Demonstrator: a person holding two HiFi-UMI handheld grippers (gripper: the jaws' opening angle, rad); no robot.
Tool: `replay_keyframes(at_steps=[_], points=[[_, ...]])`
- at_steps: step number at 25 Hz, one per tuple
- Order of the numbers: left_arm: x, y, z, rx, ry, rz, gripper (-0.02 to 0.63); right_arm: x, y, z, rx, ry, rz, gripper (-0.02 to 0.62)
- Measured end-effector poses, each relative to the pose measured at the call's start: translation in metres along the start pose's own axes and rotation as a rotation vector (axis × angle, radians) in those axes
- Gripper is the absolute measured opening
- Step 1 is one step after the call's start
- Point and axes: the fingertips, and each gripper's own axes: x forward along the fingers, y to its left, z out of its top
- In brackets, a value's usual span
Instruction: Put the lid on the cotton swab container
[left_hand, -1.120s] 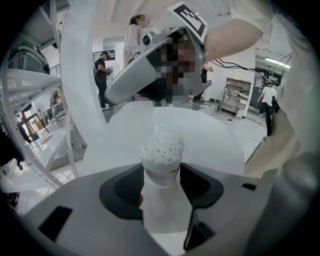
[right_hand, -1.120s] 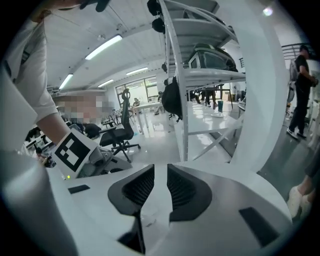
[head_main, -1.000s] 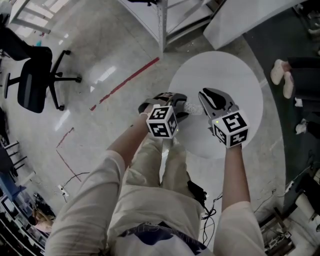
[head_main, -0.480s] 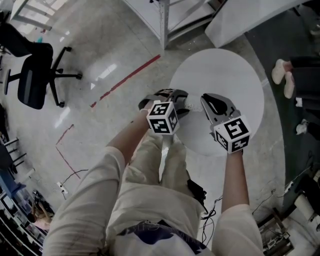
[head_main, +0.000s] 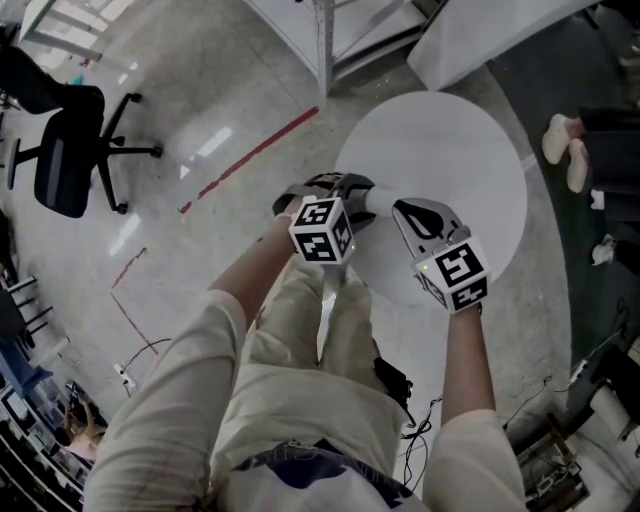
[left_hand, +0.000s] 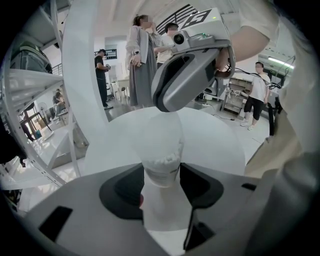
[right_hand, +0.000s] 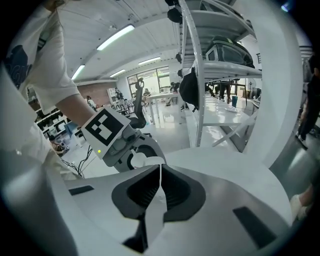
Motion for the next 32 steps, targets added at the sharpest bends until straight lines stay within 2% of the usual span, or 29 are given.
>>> replay_keyframes(at_steps=[6, 11, 19, 25, 32], points=[[0.001, -0.002, -0.001, 0.002, 0.003, 0.005, 0.219, 0.004, 0.011, -0.012, -0.052, 0.054, 0.007, 0.009], [0.000, -0.002, -0.001, -0.001, 0.006, 0.006, 0.219, 0.006, 0.012, -0.015, -0.054, 0.070, 0.005, 0.009], [0.001, -0.003, -0.002, -0.005, 0.009, 0.012, 0.218, 0.007, 0.011, -0.018, -0.017, 0.053, -0.002, 0.011], [0.000, -0.002, -0.004, -0.007, 0.006, 0.011, 0.218, 0.010, 0.012, -0.018, -0.064, 0.058, -0.015, 0.011], [-0.001, -0.005, -0.003, 0.003, -0.004, 0.022, 0.218, 0.007, 0.011, -0.019, 0.038, 0.013, -0.002, 0.011]])
